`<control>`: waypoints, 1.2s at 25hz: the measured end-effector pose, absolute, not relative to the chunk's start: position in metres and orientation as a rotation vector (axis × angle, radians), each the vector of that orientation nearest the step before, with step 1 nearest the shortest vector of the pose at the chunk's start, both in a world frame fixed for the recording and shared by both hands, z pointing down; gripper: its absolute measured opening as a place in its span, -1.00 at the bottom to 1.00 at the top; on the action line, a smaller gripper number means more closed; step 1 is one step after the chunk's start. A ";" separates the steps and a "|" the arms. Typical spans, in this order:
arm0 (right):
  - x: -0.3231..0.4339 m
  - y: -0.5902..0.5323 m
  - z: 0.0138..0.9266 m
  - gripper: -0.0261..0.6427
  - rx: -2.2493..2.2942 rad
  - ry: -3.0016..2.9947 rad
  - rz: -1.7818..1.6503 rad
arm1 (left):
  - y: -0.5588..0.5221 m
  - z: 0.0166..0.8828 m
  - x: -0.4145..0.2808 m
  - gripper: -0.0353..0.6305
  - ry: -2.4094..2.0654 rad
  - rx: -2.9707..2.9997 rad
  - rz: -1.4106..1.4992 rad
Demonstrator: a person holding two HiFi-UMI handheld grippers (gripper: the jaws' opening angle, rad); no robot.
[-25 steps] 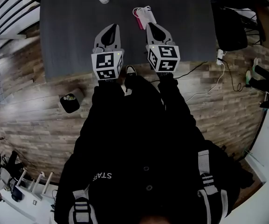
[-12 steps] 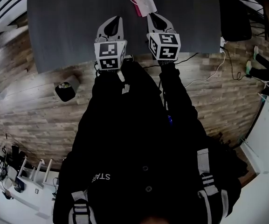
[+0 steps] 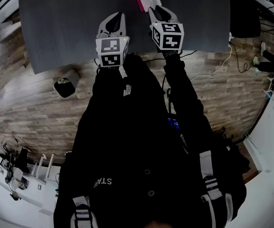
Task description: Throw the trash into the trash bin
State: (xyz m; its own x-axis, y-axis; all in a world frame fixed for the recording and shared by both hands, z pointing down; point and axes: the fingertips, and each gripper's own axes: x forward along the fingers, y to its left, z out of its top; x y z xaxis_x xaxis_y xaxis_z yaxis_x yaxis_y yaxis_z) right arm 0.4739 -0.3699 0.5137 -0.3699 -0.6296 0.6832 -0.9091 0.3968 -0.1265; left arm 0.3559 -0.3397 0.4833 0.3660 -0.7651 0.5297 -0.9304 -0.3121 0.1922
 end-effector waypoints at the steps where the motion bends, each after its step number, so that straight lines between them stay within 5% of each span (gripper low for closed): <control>1: 0.475 -0.373 0.518 -0.61 1.306 -2.109 0.675 | -0.342 0.488 0.356 -0.89 -1.467 2.159 0.480; 20: 0.475 -0.383 0.579 -0.58 1.217 -2.013 0.776 | -0.349 0.526 0.349 -0.89 -1.462 2.063 0.506; 23: 0.475 -0.384 0.580 -0.77 1.229 -2.001 0.776 | -0.348 0.525 0.344 -0.89 -1.477 2.049 0.494; 30: 0.471 -0.385 0.570 -0.85 1.242 -2.024 0.751 | -0.346 0.517 0.336 -0.89 -1.515 2.033 0.464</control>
State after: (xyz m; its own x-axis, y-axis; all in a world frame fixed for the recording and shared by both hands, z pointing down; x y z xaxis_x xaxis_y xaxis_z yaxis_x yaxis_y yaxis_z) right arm 0.4707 -0.3848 0.5699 -0.3492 -0.5451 0.7622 -0.9103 0.3904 -0.1378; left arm 0.3359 -0.3460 0.5171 0.3028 -0.7592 0.5762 -0.9516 -0.2078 0.2263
